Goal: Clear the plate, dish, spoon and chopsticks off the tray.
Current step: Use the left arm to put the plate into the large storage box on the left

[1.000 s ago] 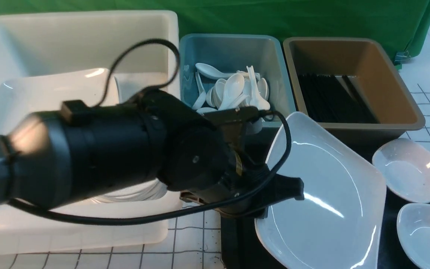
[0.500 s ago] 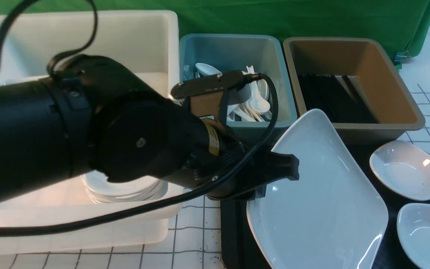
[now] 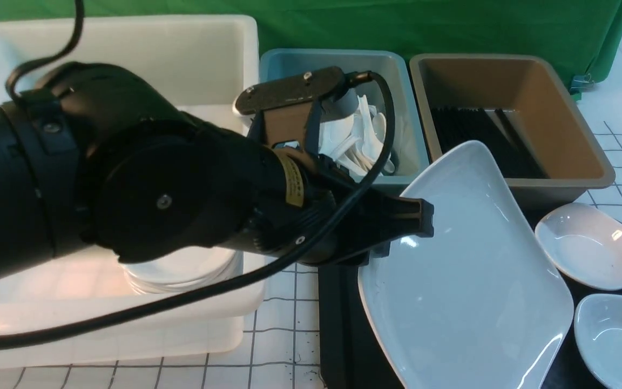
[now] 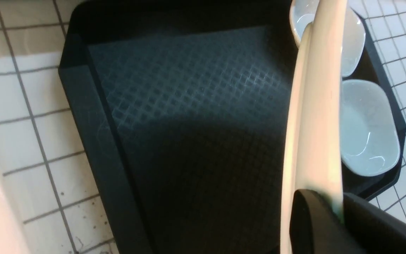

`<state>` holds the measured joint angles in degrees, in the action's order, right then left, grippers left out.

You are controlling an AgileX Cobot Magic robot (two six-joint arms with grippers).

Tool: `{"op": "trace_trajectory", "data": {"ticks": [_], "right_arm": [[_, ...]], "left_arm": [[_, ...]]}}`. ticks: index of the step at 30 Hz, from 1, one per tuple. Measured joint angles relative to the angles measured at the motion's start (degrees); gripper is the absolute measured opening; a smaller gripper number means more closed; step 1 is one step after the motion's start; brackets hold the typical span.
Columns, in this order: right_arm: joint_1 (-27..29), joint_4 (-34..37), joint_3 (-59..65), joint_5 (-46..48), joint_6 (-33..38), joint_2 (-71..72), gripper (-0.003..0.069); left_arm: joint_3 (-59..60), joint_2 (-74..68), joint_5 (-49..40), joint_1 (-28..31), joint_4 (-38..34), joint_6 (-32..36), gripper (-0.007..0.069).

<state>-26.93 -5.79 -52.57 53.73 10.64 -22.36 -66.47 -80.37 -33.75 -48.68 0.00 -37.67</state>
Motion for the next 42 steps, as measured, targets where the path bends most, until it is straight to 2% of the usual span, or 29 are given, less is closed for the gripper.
{"op": "trace_trajectory", "data": {"ticks": [10, 14, 19, 20, 21, 24, 25, 26, 27, 32, 33, 37, 39, 42], "right_arm": [[0.0, 0.0, 0.0, 0.0, -0.07, 0.0, 0.0239], [0.0, 0.0, 0.0, 0.0, -0.07, 0.0, 0.0239], [0.0, 0.0, 0.0, 0.0, -0.11, 0.0, 0.0239], [0.0, 0.0, 0.0, 0.0, -0.11, 0.0, 0.0239], [0.0, 0.0, 0.0, 0.0, -0.11, 0.0, 0.0239], [0.0, 0.0, 0.0, 0.0, -0.11, 0.0, 0.0239], [0.0, 0.0, 0.0, 0.0, -0.11, 0.0, 0.0239], [0.0, 0.0, 0.0, 0.0, -0.11, 0.0, 0.0239], [0.0, 0.0, 0.0, 0.0, -0.11, 0.0, 0.0239], [0.0, 0.0, 0.0, 0.24, -0.45, 0.0, 0.0239], [0.0, 0.0, 0.0, 0.3, -0.45, 0.0, 0.0239], [0.0, 0.0, 0.0, 0.42, -0.6, 0.0, 0.0239], [0.0, 0.0, 0.0, 0.42, -0.91, 0.0, 0.0239], [0.0, 0.0, 0.0, 0.42, -1.49, 0.0, 0.0239]], "left_arm": [[0.0, 6.79, 1.24, 5.07, 0.71, 0.25, 0.0021], [0.0, 9.66, 1.24, 9.43, 0.65, 0.96, 0.0021], [0.0, 13.29, 1.24, 17.6, 0.49, 1.14, 0.0021], [0.0, 14.81, 1.24, 21.63, 0.49, 1.42, 0.0021], [0.0, 14.98, 1.24, 22.18, 0.49, 1.47, 0.0021], [0.0, 17.8, 1.85, 34.17, 0.0, 1.47, 0.0021], [0.0, 17.98, 1.95, 34.86, 0.0, 1.53, 0.0021], [0.0, 18.39, 2.11, 40.41, -0.69, 1.88, 0.0021], [0.0, 18.56, 2.16, 43.15, -1.18, 2.5, 0.0021], [0.0, 17.73, 2.05, 58.19, -8.11, 9.26, 0.0023], [0.0, 17.64, 2.05, 58.71, -8.42, 9.49, 0.0023], [0.0, 13.91, 2.12, 68.52, -14.58, 15.2, 0.0023], [0.0, 12.46, 2.16, 70.25, -16.35, 17.17, 0.0023], [0.0, 8.09, 2.16, 72.72, -22.48, 23.55, 0.0026]]}}
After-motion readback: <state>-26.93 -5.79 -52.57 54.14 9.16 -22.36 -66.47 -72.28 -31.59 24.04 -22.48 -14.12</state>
